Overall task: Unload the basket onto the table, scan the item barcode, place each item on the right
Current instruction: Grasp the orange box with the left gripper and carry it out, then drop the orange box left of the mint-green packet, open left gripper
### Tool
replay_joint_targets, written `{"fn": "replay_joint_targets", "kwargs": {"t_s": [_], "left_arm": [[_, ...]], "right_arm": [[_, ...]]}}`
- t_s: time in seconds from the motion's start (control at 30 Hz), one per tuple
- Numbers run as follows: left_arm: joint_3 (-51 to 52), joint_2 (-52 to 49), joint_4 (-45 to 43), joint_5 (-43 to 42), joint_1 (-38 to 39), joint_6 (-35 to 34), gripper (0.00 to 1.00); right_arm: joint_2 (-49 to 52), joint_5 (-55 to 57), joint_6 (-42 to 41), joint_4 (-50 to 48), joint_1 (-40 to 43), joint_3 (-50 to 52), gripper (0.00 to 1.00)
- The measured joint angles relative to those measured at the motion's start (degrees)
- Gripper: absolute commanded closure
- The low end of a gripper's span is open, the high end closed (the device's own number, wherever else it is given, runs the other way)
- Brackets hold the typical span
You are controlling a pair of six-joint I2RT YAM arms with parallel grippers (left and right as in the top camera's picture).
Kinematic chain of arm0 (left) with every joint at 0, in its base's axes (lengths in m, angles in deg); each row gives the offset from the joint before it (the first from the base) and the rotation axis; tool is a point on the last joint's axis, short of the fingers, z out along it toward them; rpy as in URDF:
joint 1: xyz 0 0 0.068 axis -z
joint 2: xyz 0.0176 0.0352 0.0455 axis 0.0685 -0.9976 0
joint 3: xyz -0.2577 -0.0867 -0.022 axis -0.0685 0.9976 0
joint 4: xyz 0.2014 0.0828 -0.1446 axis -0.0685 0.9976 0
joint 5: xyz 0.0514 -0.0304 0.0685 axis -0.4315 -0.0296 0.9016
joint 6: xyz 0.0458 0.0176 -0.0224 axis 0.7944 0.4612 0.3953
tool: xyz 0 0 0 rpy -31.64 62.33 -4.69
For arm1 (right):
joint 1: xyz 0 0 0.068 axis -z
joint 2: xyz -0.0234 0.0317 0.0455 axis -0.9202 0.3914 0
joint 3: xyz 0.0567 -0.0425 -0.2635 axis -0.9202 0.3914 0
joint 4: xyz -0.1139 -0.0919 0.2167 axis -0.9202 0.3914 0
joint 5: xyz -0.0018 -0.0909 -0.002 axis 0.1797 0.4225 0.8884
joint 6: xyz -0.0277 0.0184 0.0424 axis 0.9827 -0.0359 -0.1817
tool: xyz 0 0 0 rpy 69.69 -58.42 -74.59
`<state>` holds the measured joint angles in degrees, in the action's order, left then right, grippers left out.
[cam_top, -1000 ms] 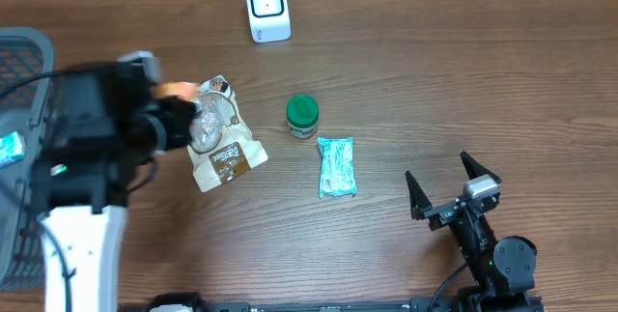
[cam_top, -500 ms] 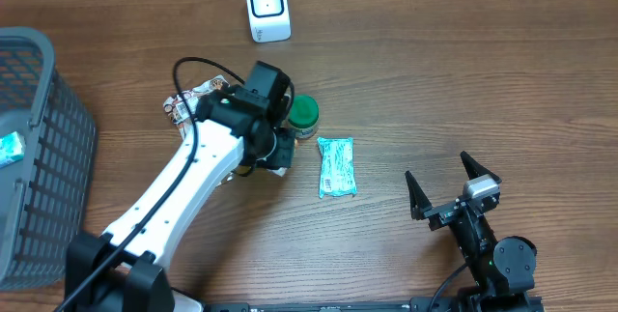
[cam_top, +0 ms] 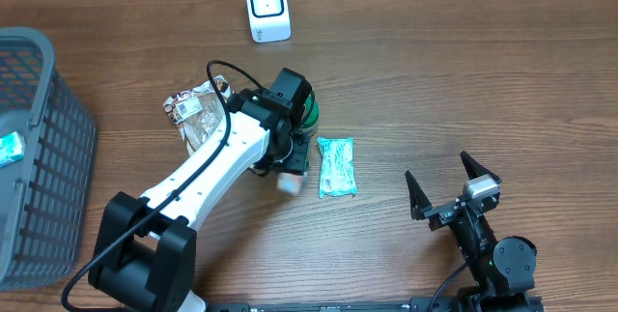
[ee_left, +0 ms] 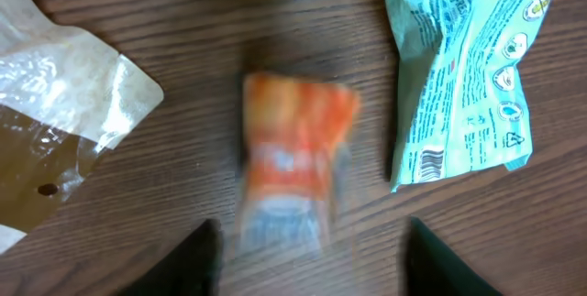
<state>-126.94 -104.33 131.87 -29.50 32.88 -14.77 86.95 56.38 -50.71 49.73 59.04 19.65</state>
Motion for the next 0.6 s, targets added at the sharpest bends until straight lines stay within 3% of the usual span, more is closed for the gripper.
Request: {"fn": "replay_joint_targets", "kwargs": {"t_s": [0.37, 0.43, 0.5, 0.53, 0.6], "left_arm": [[-3.9, 0.0, 1.2, 2.2, -0.4, -0.2, 0.29], [-7.6, 0.0, 2.8, 2.9, -0.9, -0.2, 0.17], [-10.7, 0.0, 4.5, 3.8, -1.3, -0.1, 0.12], [-12.4, 0.0, 5.6, 4.5, -1.4, -0.2, 0.03], [-15.1, 0.0, 7.8, 5.7, -1.7, -0.3, 0.00]], "right_arm": [[0.0, 0.0, 0.0, 0.0, 0.0, 0.0, 0.00], [0.0, 0.0, 0.0, 0.0, 0.0, 0.0, 0.00], [0.0, 0.0, 0.0, 0.0, 0.0, 0.0, 0.00], [0.0, 0.0, 0.0, 0.0, 0.0, 0.0, 0.00], [0.0, 0.0, 0.0, 0.0, 0.0, 0.0, 0.00]]}}
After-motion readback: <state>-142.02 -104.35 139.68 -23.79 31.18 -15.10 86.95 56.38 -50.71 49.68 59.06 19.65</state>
